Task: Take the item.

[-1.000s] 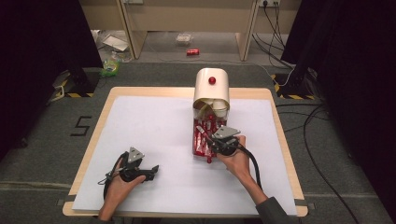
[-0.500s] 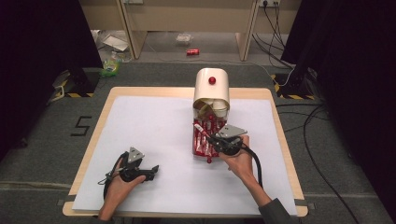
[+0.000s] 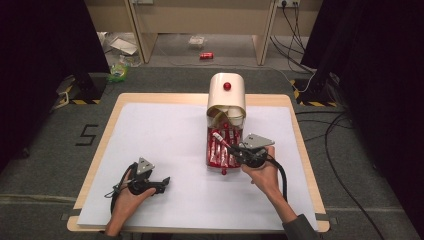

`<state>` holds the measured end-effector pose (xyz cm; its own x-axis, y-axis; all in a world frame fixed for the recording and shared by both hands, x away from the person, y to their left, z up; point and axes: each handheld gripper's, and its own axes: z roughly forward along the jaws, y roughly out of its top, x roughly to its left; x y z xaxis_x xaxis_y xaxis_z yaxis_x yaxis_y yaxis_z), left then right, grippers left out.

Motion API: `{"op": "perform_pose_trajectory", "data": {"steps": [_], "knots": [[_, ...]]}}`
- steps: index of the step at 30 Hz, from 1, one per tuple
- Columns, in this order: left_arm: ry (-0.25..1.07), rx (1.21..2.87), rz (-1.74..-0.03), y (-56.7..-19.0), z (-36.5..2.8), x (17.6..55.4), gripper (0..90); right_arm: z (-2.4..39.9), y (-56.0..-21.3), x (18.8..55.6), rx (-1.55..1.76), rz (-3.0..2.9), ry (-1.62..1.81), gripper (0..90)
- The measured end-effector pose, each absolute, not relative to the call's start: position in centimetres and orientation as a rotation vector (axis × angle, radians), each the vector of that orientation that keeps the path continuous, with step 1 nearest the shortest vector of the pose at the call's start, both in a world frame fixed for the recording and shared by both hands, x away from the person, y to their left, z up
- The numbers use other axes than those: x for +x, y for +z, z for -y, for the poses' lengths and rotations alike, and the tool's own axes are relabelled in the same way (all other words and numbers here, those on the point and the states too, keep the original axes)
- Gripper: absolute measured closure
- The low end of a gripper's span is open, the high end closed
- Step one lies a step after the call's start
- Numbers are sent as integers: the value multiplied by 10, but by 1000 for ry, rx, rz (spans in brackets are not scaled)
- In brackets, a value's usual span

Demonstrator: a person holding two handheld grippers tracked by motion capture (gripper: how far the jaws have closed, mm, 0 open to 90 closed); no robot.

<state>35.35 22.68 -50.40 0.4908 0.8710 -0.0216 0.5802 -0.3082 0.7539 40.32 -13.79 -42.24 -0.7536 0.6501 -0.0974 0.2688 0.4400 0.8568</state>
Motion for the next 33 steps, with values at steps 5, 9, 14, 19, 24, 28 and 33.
{"op": "perform_pose_trajectory", "data": {"steps": [5, 9, 14, 19, 24, 28, 33], "knots": [[516, 2017, -1192, -504, -227, 353, 130, 151, -422, 401, 807, -2259, 1244, 829], [513, 2016, -1193, -504, -227, 354, 130, 162, -421, 400, 833, -2233, 1244, 829], [512, 2017, -1192, -504, -227, 354, 131, 177, -419, 398, 859, -2210, 1233, 829], [512, 2013, -1193, -504, -227, 354, 131, 192, -420, 394, 887, -2191, 1220, 829], [512, 2014, -1193, -504, -227, 354, 131, 206, -422, 390, 918, -2176, 1214, 829], [513, 2015, -1193, -504, -227, 354, 131, 216, -422, 388, 937, -2157, 1208, 829], [514, 2016, -1192, -504, -227, 353, 131, 224, -422, 385, 953, -2146, 1193, 829]]}}
